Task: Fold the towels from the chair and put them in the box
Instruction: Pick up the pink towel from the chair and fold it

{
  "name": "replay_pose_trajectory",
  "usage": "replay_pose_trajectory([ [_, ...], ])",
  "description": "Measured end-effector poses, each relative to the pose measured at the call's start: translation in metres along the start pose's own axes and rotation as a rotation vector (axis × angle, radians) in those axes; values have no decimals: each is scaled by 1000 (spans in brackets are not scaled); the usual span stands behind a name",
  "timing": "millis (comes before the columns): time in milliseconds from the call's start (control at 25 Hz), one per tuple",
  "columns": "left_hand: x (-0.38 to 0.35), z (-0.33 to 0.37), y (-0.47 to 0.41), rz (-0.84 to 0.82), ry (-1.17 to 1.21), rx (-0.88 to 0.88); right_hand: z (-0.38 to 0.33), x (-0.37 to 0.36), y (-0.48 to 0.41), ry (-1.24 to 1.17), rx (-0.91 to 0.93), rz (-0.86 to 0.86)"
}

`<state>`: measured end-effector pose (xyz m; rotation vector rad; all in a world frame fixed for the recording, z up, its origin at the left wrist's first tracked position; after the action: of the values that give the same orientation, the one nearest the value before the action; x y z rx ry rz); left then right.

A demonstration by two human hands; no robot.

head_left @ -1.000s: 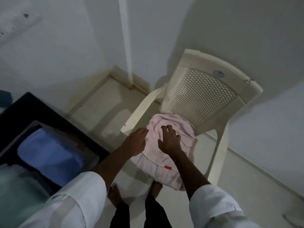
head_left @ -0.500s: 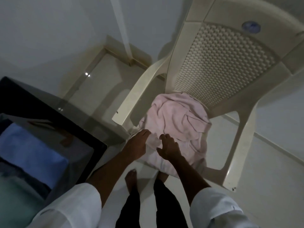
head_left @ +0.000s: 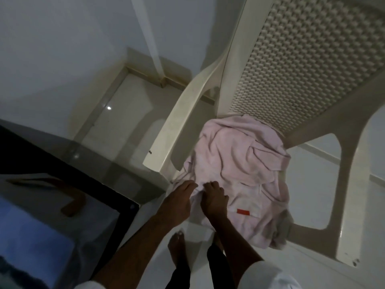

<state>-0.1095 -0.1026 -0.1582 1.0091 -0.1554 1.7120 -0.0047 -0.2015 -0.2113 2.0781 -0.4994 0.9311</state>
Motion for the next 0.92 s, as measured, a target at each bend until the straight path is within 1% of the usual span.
replay_pose_trajectory([
  [120,11,11,0,66,1,-130,-1,20,15,-338,-22,-8],
  [160,19,24,0,86,13,-144,-5,35,25,-405,-20,-14],
  [280,53,75,6,150,86,-147,-33,90,61,-523,64,21],
  [360,79,108,14,189,170,-188,-54,135,84,-584,125,104],
  [480,119,147,29,187,227,-222,-76,198,116,-642,143,162],
  [560,147,173,42,191,280,-233,-90,237,140,-659,206,144],
  [680,185,216,57,206,382,-197,-103,287,164,-629,312,167],
  [760,212,245,64,288,425,-206,-101,320,179,-585,294,174],
  [840,239,268,67,403,428,-233,-87,342,191,-490,240,175],
  [920,268,284,67,507,440,-278,-69,362,205,-492,160,243],
])
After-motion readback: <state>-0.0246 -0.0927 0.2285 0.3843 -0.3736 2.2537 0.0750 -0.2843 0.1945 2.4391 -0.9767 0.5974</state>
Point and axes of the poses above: each hand's wrist, its own y-axis away from the middle knuckle, its own x-axis out of the back of the hand, z = x × y, the point moved 3 cm from there along -y, towards the middle knuckle, and after that the axes turned 2 degrees about -z, right-handed, at the moved point
